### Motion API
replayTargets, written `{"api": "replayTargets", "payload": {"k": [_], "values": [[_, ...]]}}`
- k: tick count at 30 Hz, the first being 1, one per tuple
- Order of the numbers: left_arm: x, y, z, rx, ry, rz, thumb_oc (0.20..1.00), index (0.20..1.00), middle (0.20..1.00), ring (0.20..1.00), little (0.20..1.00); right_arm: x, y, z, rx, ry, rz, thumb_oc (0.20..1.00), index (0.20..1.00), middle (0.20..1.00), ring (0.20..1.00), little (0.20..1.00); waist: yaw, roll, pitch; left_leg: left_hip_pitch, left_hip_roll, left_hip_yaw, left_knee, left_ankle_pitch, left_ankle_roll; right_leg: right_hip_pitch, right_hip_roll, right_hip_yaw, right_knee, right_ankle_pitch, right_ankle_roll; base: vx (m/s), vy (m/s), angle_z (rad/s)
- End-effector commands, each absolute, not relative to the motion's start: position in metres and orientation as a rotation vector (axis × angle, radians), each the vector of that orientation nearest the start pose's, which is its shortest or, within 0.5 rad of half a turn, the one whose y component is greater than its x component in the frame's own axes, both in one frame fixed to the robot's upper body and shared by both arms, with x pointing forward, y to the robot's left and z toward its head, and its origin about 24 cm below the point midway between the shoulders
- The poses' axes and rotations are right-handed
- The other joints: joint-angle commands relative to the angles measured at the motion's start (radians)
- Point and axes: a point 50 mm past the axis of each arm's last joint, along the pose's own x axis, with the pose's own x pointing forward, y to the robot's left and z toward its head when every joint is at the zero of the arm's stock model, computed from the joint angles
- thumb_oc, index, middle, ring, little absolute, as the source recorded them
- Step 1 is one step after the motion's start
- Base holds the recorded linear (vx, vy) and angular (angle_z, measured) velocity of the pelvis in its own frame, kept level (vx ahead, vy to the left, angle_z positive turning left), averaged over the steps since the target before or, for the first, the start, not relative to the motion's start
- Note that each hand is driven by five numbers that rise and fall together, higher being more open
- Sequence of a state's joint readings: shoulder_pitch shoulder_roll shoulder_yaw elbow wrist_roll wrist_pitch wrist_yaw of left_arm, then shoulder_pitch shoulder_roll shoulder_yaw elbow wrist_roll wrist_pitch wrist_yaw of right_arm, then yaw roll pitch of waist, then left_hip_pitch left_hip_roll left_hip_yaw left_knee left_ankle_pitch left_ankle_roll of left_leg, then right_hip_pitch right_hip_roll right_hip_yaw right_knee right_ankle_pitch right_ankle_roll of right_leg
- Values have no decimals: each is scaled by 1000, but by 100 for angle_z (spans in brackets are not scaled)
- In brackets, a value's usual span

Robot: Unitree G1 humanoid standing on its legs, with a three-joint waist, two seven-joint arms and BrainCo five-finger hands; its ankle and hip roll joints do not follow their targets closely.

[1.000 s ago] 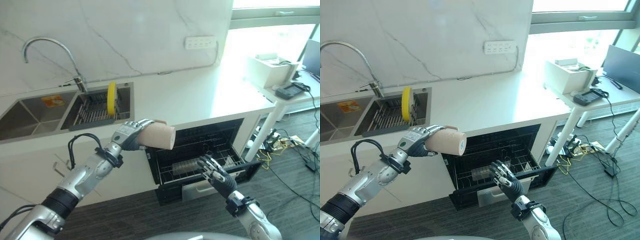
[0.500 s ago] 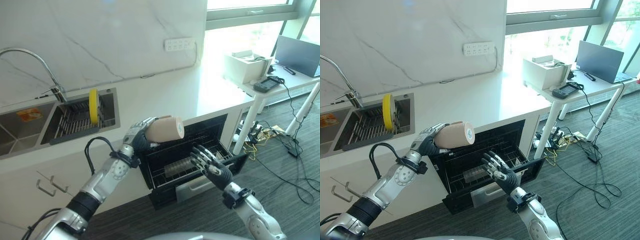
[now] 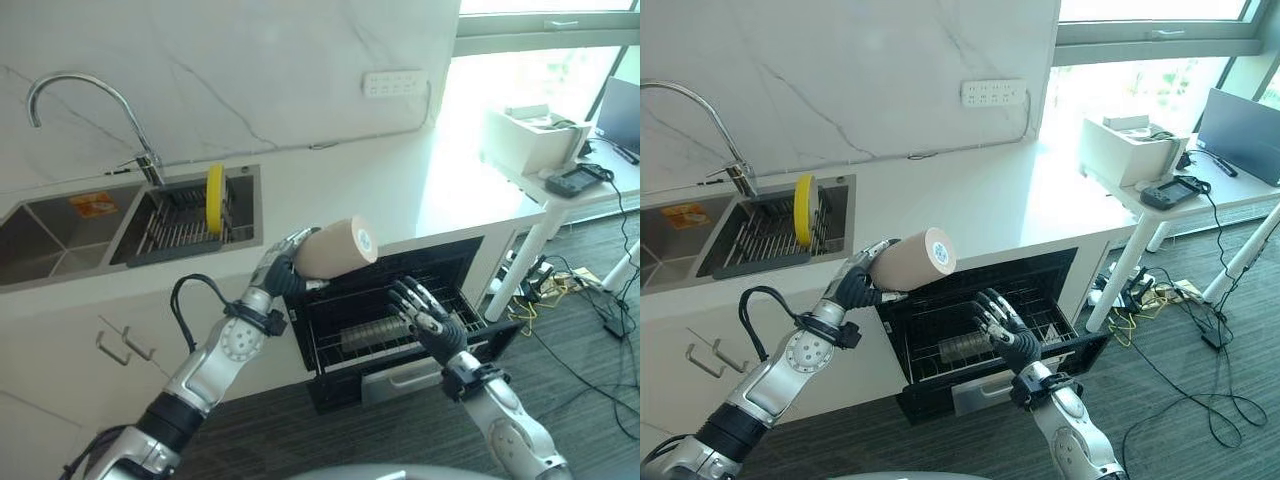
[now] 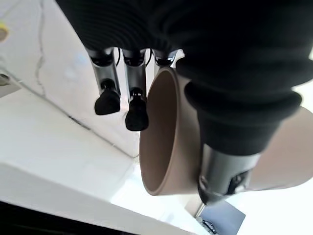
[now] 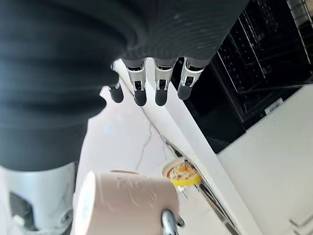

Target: Place the dishes in the dishwasher.

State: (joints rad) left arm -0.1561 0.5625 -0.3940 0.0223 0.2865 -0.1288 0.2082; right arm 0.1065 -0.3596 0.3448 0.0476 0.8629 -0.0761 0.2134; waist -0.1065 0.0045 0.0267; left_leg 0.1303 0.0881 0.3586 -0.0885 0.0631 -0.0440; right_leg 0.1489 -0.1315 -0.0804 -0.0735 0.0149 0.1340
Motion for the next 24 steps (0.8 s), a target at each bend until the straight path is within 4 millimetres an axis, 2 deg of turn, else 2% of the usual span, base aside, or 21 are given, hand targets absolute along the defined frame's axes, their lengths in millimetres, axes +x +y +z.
{"api": "replayTargets", "payload": {"k": [1,8,14,24], "values": [[281,156,102,846,-402,-221,200,200,200,200,200,236,-126,35,553,38,434,1000,1000,1000,1000,1000,6,-17,18,45,-6,-104,1,-84,8,-38,-8,-51,18,36,33,-11,-2,6],[281,151,90,904,-365,-259,200,200,200,200,200,244,-117,48,530,13,441,1000,1000,1000,1000,1000,19,-14,16,45,-10,-113,1,-85,8,-31,-7,-54,10,37,32,-2,-7,4],[281,145,92,920,-376,-264,200,200,200,200,200,246,-106,54,556,14,477,1000,1000,1000,1000,1000,26,-9,14,46,-8,-115,1,-84,7,-27,-5,-58,9,35,30,0,-1,1],[283,139,94,963,-404,-255,200,200,200,200,200,248,-96,55,580,54,503,1000,1000,1000,1000,1000,33,-11,10,45,-8,-119,1,-82,6,-23,-1,-62,7,32,27,0,0,0]]}}
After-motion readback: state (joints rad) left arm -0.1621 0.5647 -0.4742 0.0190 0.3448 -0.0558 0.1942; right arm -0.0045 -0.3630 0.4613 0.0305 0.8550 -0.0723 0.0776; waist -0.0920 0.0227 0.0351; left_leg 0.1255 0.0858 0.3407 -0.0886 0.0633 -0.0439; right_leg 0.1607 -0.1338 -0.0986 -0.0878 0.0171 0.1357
